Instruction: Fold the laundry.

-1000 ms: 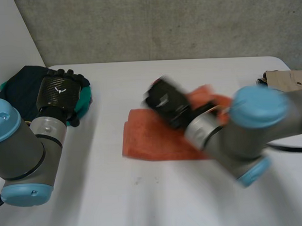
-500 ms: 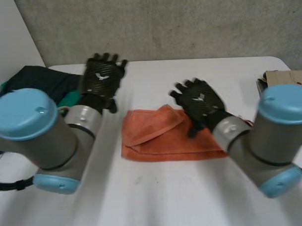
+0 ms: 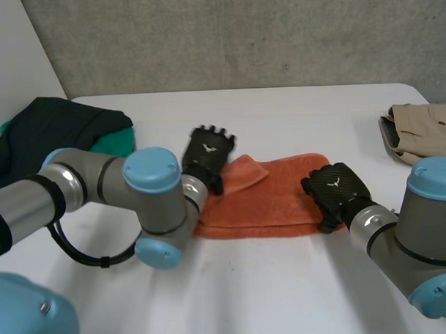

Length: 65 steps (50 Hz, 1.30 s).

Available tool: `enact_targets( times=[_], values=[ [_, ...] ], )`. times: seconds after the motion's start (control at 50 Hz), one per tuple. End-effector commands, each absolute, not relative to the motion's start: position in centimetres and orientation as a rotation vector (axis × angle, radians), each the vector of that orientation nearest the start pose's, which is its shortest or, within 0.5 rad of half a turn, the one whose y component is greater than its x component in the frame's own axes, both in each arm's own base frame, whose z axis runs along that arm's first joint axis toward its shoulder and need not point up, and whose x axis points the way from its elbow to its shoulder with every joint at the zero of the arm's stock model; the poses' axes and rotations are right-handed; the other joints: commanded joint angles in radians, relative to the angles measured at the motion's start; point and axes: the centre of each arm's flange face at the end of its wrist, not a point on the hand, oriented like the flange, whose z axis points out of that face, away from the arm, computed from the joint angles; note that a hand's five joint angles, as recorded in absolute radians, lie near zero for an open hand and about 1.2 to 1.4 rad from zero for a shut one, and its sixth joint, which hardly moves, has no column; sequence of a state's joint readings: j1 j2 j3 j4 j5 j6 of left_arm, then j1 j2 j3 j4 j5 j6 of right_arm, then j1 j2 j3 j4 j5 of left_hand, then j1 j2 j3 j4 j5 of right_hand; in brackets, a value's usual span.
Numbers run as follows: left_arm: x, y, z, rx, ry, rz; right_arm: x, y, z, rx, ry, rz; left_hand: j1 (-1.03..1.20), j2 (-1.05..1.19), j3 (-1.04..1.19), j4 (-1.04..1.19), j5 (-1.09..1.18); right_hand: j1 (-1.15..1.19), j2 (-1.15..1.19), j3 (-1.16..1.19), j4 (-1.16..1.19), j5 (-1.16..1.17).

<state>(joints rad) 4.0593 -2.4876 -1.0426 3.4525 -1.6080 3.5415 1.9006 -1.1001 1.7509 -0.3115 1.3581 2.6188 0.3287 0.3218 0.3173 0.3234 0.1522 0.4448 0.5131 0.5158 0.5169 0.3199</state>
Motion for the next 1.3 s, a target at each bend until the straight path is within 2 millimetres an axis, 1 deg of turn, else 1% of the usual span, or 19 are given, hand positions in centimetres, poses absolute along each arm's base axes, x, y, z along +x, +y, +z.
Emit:
enact_targets(
  times=[0.02,0.18,0.32,0.46,0.54,0.62,0.64,0.7,0.72,0.84,0.9,0.92,0.94,0.96,1.0,1.08,1.16,1.24,1.3],
  values=[
    [-34.0,-35.6,13.2,0.879,1.952,-2.028,24.8,-27.5,12.7,-1.270,2.235,-1.853,0.032,0.039,0.043,0.037,0.034,0.380,0.312,0.309,0.308,0.330],
    [-34.6,-31.1,16.0,1.026,1.946,-2.076,24.6,-27.5,12.7,-1.284,2.249,-1.870,-0.054,-0.047,-0.042,-0.048,-0.052,0.477,0.408,0.406,0.405,0.427],
    [-35.1,-27.9,16.3,1.096,1.972,-2.070,24.1,-27.5,12.7,-1.354,2.257,-1.884,-0.054,-0.047,-0.042,-0.048,-0.052,0.951,0.883,0.880,0.879,0.901],
    [-33.6,-26.1,17.3,1.106,1.988,-2.053,23.7,-28.0,14.5,-1.640,2.229,-2.037,-0.089,-0.082,-0.077,-0.083,-0.087,0.951,0.883,0.880,0.879,0.902],
    [-32.9,-25.6,18.0,1.093,1.990,-2.054,24.6,-28.7,16.0,-1.863,2.089,-2.171,-0.089,-0.082,-0.077,-0.083,-0.087,0.951,0.883,0.880,0.879,0.902],
    [-31.7,-25.8,18.9,1.026,2.012,-2.066,28.7,-27.3,17.6,-2.039,1.727,-2.296,-0.098,-0.091,-0.086,-0.092,-0.096,0.951,0.883,0.880,0.879,0.902],
    [-31.2,-26.1,19.3,0.987,2.022,-2.073,31.4,-25.4,18.2,-2.082,1.512,-2.321,-0.098,-0.091,-0.086,-0.092,-0.096,0.951,0.883,0.880,0.879,0.902],
    [-30.6,-26.3,19.9,0.939,2.042,-2.088,34.9,-22.7,17.9,-2.106,1.230,-2.296,-0.098,-0.091,-0.086,-0.092,-0.096,0.951,0.883,0.880,0.879,0.902],
    [-30.1,-26.4,20.2,0.913,2.052,-2.093,36.4,-21.2,16.8,-2.125,1.109,-2.238,-0.095,-0.088,-0.083,-0.089,-0.093,0.951,0.883,0.880,0.879,0.902],
    [-28.6,-26.8,20.9,0.840,2.068,-2.094,39.3,-17.6,13.1,-2.169,0.903,-2.043,-0.095,-0.088,-0.083,-0.089,-0.093,0.951,0.883,0.880,0.879,0.902],
    [-27.9,-26.9,21.1,0.815,2.067,-2.088,40.0,-16.8,12.4,-2.162,0.880,-2.023,-0.095,-0.088,-0.083,-0.089,-0.093,0.951,0.883,0.880,0.879,0.902],
    [-27.8,-27.0,21.2,0.811,2.067,-2.089,40.1,-16.8,12.6,-2.149,0.883,-2.029,-0.098,-0.091,-0.086,-0.092,-0.096,0.951,0.883,0.880,0.879,0.902],
    [-27.8,-26.9,21.2,0.811,2.067,-2.089,40.2,-16.8,12.9,-2.141,0.889,-2.038,-0.098,-0.091,-0.086,-0.092,-0.096,0.766,0.698,0.695,0.694,0.717],
    [-27.8,-27.0,21.3,0.811,2.065,-2.094,40.3,-16.9,13.4,-2.114,0.921,-2.059,-0.106,-0.099,-0.095,-0.101,-0.104,0.230,0.162,0.159,0.158,0.180],
    [-27.8,-27.1,21.5,0.810,2.060,-2.102,40.1,-17.5,14.1,-2.061,1.013,-2.079,-0.121,-0.114,-0.110,-0.116,-0.119,-0.223,-0.291,-0.294,-0.295,-0.272],
    [-28.0,-27.4,22.1,0.796,2.039,-2.139,39.1,-18.9,17.2,-1.745,1.299,-2.091,-0.136,-0.129,-0.124,-0.130,-0.134,-0.270,-0.339,-0.341,-0.342,-0.320],
    [-29.0,-27.6,23.6,0.774,2.007,-2.219,37.1,-20.3,21.9,-1.200,1.504,-1.977,-0.142,-0.135,-0.130,-0.136,-0.140,-0.270,-0.339,-0.341,-0.342,-0.320],
    [-30.9,-26.4,24.9,0.765,2.031,-2.332,34.0,-23.0,23.6,-0.906,1.676,-1.868,-0.136,-0.129,-0.124,-0.130,-0.134,-0.270,-0.339,-0.341,-0.342,-0.320],
    [-32.2,-25.5,25.2,0.764,2.069,-2.396,32.0,-24.6,23.9,-0.838,1.796,-1.832,-0.124,-0.117,-0.113,-0.119,-0.122,-0.270,-0.339,-0.341,-0.342,-0.320]
  ],
)
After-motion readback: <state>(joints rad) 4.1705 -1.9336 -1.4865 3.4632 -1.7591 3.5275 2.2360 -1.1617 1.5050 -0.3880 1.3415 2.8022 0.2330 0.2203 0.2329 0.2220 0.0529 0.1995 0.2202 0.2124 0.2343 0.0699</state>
